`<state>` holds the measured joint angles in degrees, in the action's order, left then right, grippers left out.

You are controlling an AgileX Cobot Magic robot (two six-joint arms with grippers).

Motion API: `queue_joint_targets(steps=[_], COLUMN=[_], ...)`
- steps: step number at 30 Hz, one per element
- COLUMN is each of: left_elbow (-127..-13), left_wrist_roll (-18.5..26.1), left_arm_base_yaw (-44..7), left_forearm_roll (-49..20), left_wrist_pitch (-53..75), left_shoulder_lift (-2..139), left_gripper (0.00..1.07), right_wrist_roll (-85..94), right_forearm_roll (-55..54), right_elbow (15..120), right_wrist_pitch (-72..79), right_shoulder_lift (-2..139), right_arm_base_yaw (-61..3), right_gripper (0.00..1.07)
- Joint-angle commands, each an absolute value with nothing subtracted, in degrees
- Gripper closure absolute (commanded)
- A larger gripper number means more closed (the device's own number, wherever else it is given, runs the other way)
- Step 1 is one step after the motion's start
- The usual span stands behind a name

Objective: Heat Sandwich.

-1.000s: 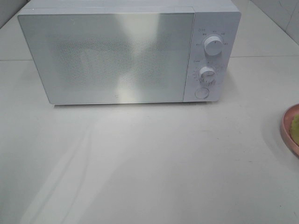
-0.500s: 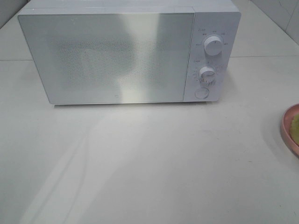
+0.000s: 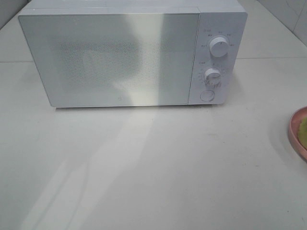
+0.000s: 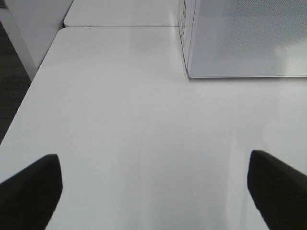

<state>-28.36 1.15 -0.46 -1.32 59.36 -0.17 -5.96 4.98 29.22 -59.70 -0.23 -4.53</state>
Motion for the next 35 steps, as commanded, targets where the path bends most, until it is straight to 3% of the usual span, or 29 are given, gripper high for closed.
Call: queue_joint_targets(steps=[1,35], left_elbow=[-28.25,-28.25], left_wrist_roll=[1.03,1.03], left_arm_base_yaw=[-0.17,-0.17], left_forearm_roll=[-1.09,-1.09], left_wrist_pitch=[58.9,58.9], left_shoulder_lift=[-1.83,-1.78], left_gripper=[0.03,0.03], right_wrist_roll=[-5.5,-5.5], right_forearm_roll=[5.04,5.04], right_elbow=[29.05,29.05], right_wrist_pitch=[-59.53,-59.53], right_shoulder_lift=[-1.72,-1.72], right_arm_base_yaw=[-4.01,-4.01], right_gripper=[0.31,0.31])
